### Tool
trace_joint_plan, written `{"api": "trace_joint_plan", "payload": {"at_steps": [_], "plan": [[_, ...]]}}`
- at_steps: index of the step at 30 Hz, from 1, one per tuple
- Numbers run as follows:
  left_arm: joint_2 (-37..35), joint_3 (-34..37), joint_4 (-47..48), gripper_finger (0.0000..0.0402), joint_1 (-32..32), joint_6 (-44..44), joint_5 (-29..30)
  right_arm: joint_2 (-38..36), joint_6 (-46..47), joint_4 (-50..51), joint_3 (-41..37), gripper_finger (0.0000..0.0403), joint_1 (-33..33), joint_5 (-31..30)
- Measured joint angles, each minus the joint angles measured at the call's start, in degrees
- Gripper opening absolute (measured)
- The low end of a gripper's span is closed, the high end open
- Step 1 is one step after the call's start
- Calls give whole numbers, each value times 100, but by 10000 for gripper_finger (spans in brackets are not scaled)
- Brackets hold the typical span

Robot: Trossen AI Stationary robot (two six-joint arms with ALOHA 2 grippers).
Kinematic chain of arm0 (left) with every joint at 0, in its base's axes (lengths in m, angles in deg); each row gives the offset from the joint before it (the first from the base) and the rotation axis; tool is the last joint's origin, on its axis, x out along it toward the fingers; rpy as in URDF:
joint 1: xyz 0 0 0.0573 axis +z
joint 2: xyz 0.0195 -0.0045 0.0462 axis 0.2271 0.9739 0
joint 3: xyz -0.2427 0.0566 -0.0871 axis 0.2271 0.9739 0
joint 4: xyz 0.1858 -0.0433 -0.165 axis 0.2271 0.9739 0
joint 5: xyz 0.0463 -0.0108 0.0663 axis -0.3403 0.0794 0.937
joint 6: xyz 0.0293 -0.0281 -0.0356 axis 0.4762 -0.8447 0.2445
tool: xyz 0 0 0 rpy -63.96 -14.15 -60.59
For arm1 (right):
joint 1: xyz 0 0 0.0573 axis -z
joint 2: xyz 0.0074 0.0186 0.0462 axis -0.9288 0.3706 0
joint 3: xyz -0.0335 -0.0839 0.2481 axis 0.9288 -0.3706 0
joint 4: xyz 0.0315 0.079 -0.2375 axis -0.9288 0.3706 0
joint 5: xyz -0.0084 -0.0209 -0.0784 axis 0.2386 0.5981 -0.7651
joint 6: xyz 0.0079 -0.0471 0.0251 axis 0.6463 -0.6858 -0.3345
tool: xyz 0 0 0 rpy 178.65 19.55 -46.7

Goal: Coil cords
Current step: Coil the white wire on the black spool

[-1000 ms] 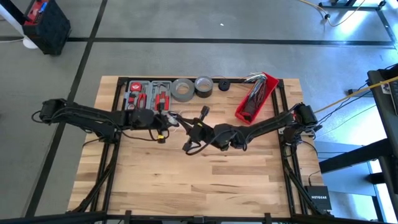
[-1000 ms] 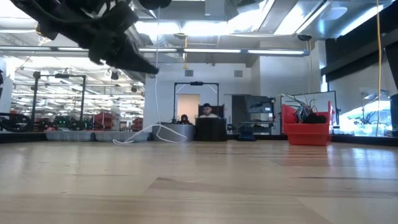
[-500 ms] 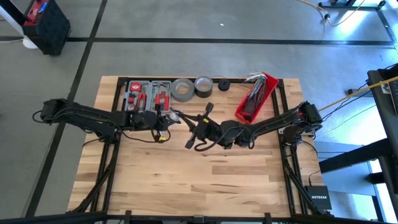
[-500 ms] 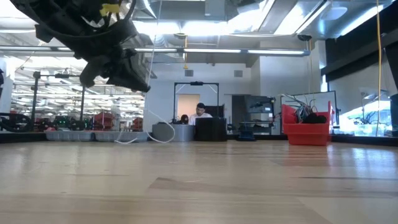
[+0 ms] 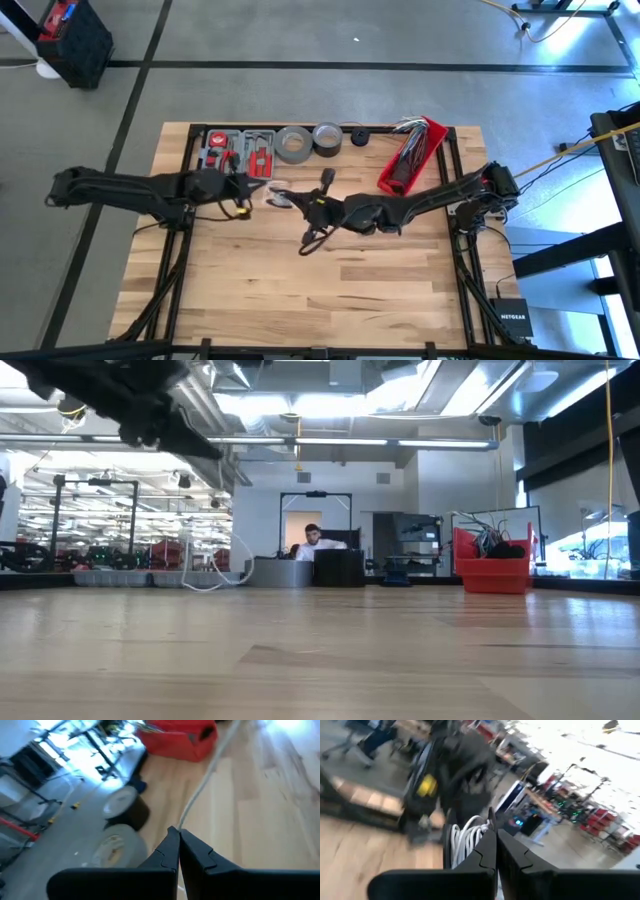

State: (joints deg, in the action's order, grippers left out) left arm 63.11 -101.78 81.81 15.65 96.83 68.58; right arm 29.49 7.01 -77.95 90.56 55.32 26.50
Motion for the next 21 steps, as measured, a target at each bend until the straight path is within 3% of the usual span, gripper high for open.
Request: {"api": "trace_joint_plan", "payload": {"at_steps": [11, 21], "plan": [[-1491, -10, 450, 0, -7, -506, 60, 60, 918, 1114, -20, 5, 560, -13], [-1318, -20, -268, 0, -17, -1259, -1113, 540, 1081, 834, -31, 5, 897, 244]]}}
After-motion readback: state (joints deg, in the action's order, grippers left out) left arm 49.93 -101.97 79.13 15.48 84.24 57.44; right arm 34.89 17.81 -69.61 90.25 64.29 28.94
